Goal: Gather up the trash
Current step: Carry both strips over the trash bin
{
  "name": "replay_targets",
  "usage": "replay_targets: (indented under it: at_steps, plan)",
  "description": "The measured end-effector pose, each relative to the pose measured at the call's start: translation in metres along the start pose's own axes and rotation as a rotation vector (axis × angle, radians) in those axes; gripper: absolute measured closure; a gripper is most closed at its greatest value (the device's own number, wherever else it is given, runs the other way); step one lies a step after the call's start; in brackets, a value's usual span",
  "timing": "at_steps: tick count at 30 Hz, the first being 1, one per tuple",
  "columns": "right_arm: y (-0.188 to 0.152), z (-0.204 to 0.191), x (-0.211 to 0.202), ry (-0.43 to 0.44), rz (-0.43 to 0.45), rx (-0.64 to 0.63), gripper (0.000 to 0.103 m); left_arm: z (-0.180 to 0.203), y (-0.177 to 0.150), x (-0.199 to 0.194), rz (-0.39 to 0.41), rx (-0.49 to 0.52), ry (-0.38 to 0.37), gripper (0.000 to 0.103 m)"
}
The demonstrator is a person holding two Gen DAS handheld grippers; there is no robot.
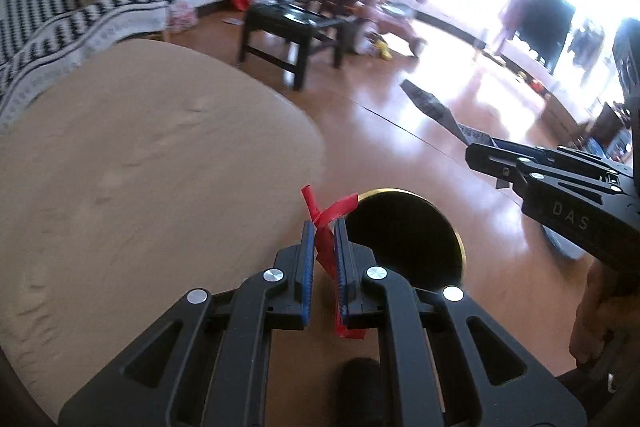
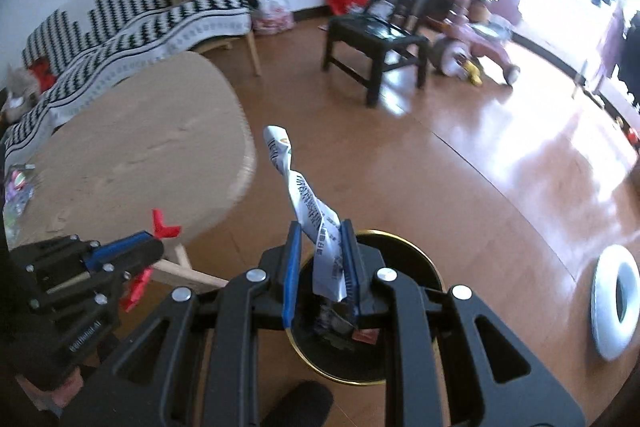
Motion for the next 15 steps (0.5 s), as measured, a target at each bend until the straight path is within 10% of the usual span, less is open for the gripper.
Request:
replay_targets:
  at_steps: [15]
  plan:
    - [-0.026,0.052,0.022,-0.018,-0.079,0.079,0.083,0.054,-0.002,0.07,-0.091,0.043,-0.087,0.094]
Point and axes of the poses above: each gripper's, at about its wrist camera, not at the fingertips, and x roughly the way its jaws point, z to its right, y to its top, the point moved 9 cm from there along x, roughly the way its jaws point, and after that the axes turned 5 degrees about -y, right-handed, at the moved point
